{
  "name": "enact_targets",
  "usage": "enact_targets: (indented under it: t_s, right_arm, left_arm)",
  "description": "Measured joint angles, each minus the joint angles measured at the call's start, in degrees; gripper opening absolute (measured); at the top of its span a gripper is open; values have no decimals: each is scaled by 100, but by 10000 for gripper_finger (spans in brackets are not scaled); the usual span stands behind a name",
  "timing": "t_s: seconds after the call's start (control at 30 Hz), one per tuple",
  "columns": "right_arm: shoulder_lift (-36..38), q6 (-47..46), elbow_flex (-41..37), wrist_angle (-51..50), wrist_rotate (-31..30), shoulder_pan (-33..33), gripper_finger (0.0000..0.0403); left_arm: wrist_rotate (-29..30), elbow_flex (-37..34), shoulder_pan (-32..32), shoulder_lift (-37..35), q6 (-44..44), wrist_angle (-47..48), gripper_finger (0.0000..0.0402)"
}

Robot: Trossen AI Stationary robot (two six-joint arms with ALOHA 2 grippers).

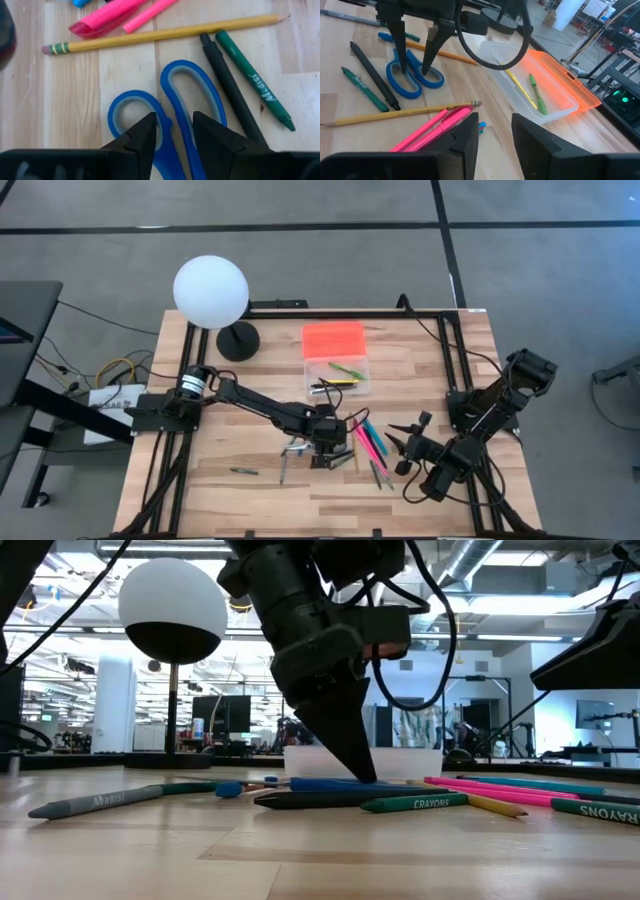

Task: Pick & place school supplies into a supply box
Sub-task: Put the blue scissors into the orange supply box

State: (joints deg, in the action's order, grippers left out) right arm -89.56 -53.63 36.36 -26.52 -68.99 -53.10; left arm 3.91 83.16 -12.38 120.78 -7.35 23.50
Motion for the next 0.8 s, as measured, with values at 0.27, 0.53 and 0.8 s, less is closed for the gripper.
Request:
enact_targets:
  t_s: [0.27, 0.53, 0.8]
  right_arm:
    - [0, 0, -2, 26, 4, 0, 111]
    - [-2, 0, -2, 37, 4, 0, 111]
    - [0, 0, -2, 37, 4, 0, 111]
  left_arm:
    - [-28, -1, 9, 111, -75, 86, 123]
    - [-165, 6, 122, 108, -200, 376, 123]
    - [-336, 8, 238, 104, -265, 459, 123]
